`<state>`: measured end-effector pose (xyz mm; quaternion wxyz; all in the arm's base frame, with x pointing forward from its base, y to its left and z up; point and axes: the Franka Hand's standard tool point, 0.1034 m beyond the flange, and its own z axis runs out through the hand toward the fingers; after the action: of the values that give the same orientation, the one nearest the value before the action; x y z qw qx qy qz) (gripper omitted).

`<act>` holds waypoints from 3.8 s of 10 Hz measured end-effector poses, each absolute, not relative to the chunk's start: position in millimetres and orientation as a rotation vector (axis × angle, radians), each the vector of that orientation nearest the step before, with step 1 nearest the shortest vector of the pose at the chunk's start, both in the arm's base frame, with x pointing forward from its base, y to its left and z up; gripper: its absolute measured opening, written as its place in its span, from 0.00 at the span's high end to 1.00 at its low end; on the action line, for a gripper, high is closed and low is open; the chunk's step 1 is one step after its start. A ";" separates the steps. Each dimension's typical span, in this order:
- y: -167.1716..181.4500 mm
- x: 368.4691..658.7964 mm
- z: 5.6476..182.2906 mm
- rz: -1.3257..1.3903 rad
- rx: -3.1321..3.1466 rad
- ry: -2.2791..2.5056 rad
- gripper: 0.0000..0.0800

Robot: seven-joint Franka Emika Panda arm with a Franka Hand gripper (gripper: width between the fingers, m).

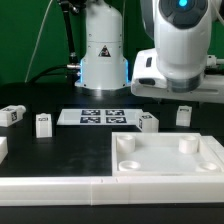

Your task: Assemble one leg

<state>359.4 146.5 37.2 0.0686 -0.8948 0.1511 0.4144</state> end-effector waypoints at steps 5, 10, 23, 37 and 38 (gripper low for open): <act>154.6 340.4 12.0 1.364 -2.656 0.438 0.19; 164.1 335.6 6.6 1.361 -2.672 0.411 0.34; 148.1 355.3 54.6 1.285 -2.685 0.426 0.64; 118.5 409.3 91.7 -0.155 -3.110 0.047 0.64; 118.9 407.8 90.7 -0.158 -3.107 0.044 0.64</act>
Offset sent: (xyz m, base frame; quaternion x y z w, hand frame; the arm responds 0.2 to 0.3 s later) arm -0.0093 0.0126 -0.0220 -0.0005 0.0086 0.0076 0.9999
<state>407.8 118.9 90.7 0.0150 -0.9985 0.0142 -0.0509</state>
